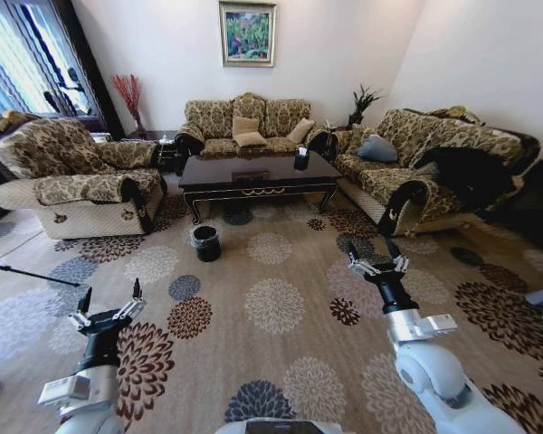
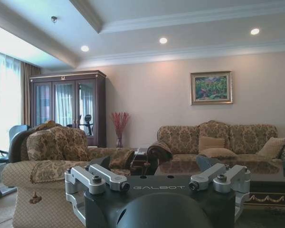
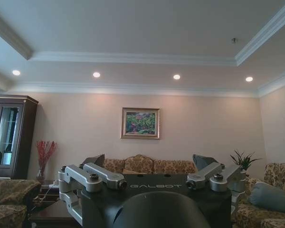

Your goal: Move to the front of the table and pick up the trash from the floor, then place it into the trash bin.

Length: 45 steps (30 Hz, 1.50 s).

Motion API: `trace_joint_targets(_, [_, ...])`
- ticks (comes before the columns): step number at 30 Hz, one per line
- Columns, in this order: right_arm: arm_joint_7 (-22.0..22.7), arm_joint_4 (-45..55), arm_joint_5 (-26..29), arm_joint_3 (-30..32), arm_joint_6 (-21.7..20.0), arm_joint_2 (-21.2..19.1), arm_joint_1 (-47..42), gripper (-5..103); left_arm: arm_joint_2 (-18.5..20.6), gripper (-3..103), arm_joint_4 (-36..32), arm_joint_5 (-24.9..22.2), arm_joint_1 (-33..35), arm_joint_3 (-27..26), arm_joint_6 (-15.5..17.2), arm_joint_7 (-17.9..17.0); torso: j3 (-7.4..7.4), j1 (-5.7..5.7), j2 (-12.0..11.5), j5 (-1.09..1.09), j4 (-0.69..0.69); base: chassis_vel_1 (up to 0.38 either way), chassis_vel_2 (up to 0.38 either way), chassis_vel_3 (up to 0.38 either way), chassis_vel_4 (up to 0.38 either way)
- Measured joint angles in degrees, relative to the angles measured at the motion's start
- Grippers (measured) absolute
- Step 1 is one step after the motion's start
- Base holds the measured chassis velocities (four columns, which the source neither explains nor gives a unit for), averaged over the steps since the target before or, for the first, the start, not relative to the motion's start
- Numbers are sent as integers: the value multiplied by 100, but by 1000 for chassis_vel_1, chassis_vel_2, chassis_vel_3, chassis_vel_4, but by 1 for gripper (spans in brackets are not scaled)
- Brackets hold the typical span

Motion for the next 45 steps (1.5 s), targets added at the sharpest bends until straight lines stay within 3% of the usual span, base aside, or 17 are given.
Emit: trace_joint_targets(45, [0, 0, 0, 0, 0, 0, 0, 100, 0, 100, 0, 0, 0, 0, 0, 0, -39, -32, -72, 0, 0, 0, 0, 0, 0])
